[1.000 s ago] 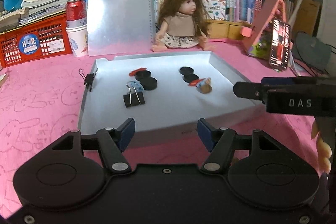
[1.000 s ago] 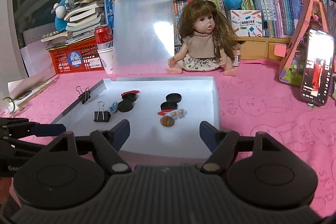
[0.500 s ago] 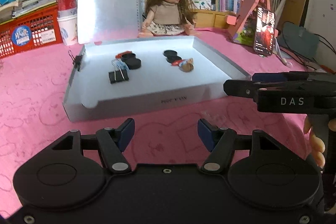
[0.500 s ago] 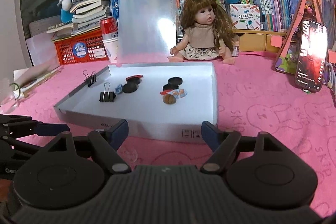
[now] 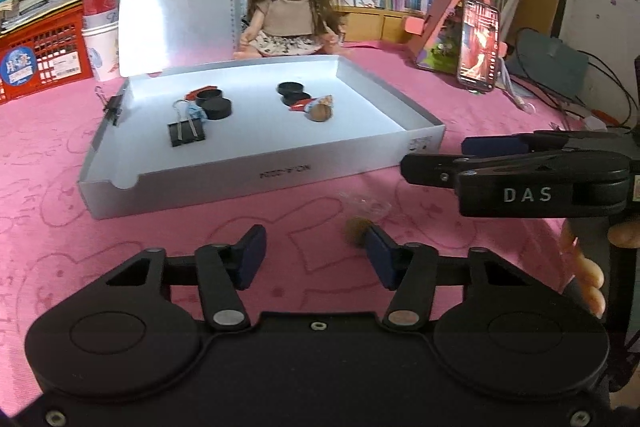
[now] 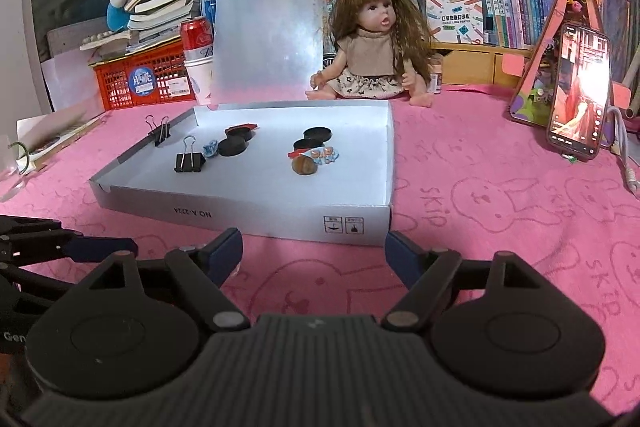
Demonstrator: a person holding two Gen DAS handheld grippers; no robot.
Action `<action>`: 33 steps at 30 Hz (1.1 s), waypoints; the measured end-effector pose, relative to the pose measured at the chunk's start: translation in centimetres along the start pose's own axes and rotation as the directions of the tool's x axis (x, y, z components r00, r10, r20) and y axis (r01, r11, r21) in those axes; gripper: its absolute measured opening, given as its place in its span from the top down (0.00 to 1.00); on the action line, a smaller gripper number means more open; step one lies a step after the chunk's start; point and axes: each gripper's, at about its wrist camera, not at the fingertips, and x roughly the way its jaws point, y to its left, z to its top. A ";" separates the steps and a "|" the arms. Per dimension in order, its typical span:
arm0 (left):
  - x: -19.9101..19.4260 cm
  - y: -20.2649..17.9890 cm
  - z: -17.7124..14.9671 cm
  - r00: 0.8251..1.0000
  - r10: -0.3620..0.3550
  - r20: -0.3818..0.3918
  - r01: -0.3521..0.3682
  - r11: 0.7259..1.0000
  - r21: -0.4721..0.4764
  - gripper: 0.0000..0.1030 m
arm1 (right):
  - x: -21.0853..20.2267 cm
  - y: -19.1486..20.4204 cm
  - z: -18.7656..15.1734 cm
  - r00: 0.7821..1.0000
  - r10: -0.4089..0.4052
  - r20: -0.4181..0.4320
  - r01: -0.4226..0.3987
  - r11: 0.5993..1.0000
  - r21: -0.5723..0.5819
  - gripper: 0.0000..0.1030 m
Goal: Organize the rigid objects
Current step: 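Withdraw both tools from the box toward the remaining nut and clear cap, then grasp the second brown nut with the left tool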
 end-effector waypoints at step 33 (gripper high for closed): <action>0.7 -2.2 -0.3 0.999 -0.048 0.006 0.048 0.999 0.000 0.81 | 0.0 -0.3 -1.0 1.000 -0.007 -0.023 0.007 1.000 0.009 0.16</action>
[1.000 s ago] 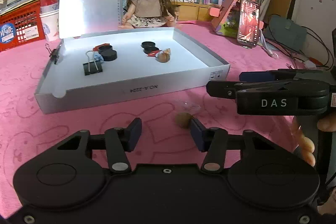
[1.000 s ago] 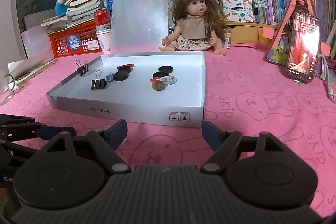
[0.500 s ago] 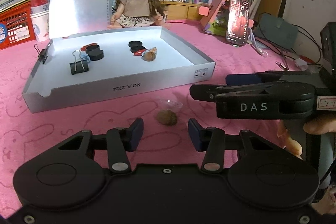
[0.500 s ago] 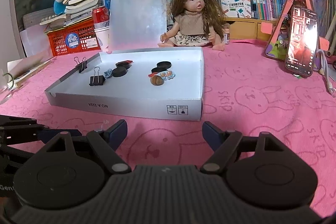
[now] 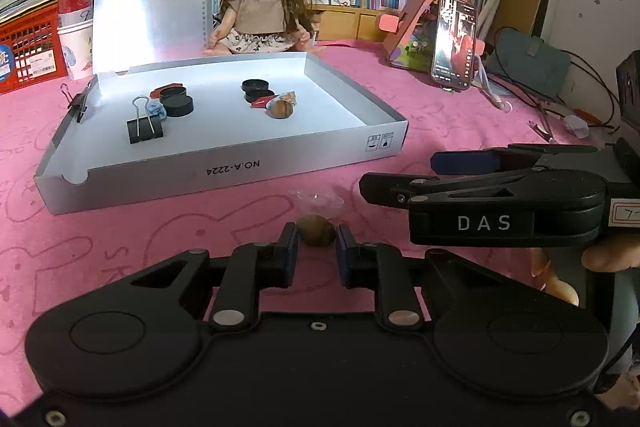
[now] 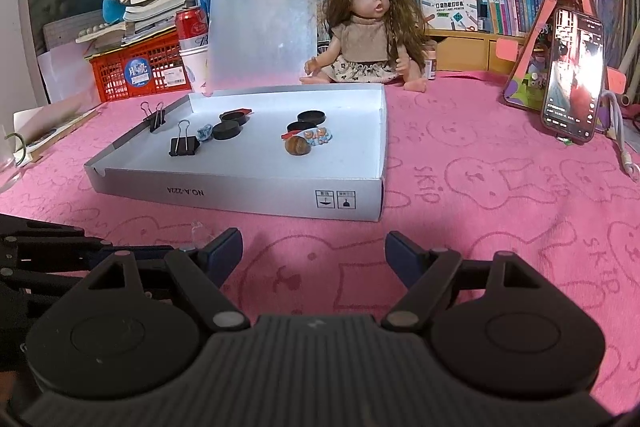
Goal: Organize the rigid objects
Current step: 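Grasp the second brown nut with the left tool, then grasp the clear plastic cap with the right tool while the left tool holds the nut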
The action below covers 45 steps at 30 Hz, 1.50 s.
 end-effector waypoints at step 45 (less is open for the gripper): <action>-1.2 1.4 0.6 0.995 0.085 0.048 -0.083 0.995 -0.047 0.81 | -0.3 3.7 -0.1 0.996 0.088 0.016 -0.084 0.986 -0.147 0.67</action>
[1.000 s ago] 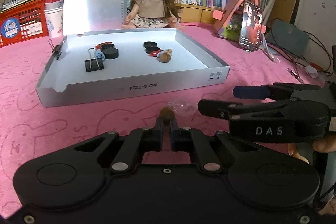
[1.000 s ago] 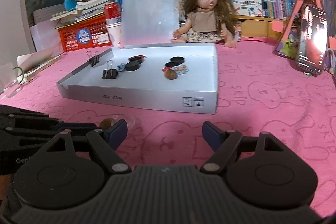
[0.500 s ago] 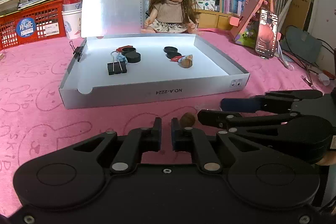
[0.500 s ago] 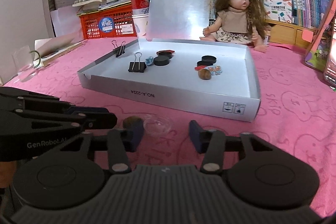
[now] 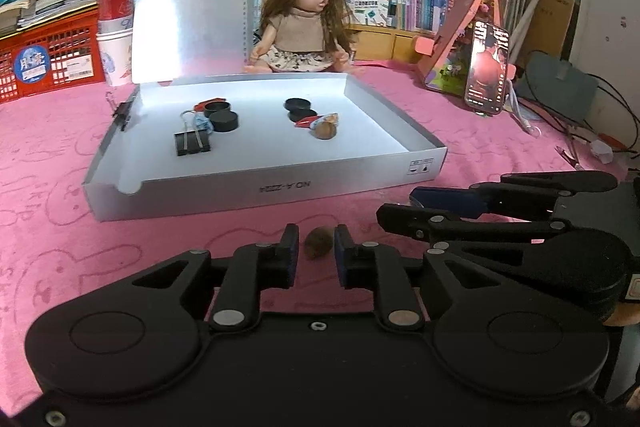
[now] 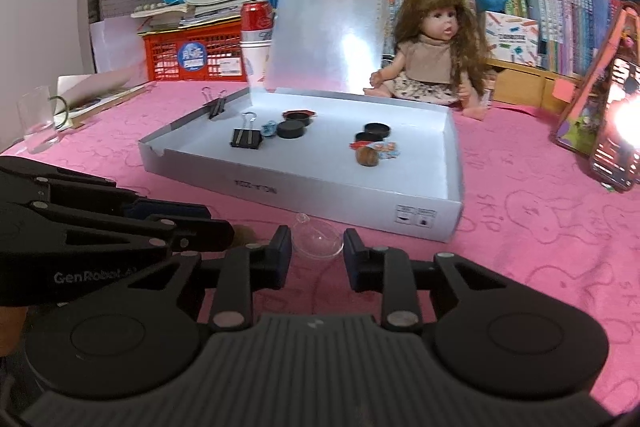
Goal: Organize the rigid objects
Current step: 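Grasp the clear plastic cap with the right tool while the left tool holds the nut, then carry the nut into the box with the left tool while the right tool carries the clear cap in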
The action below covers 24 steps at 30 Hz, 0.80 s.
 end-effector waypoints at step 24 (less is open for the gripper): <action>2.2 -0.4 -0.2 0.999 0.040 -0.011 -0.039 0.999 0.015 0.83 | 0.3 -0.2 -0.7 0.998 -0.055 -0.014 0.055 0.998 0.001 0.67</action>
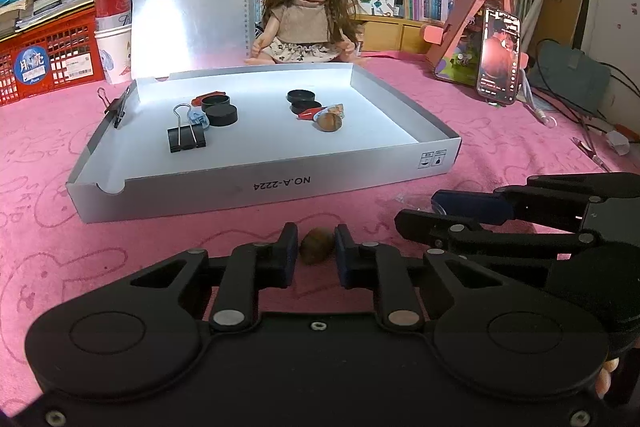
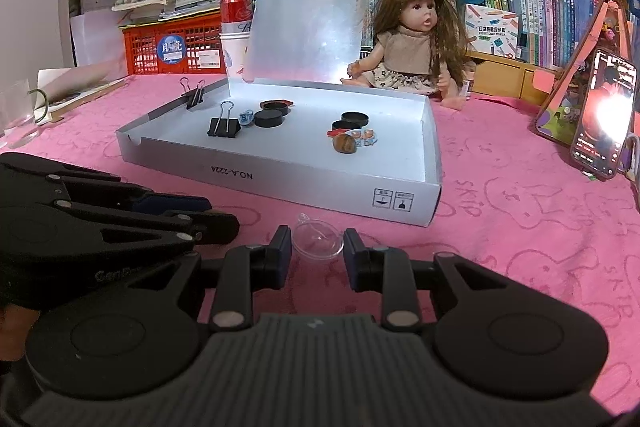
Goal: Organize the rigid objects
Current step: 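Carry the nut into the box with the left tool while the right tool carries the clear cap in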
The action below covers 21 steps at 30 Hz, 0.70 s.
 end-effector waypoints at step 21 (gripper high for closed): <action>-2.3 0.6 1.3 0.999 0.014 0.045 -0.013 1.000 -0.023 0.83 | -0.5 0.2 0.8 1.000 0.007 0.030 -0.008 1.000 0.027 0.67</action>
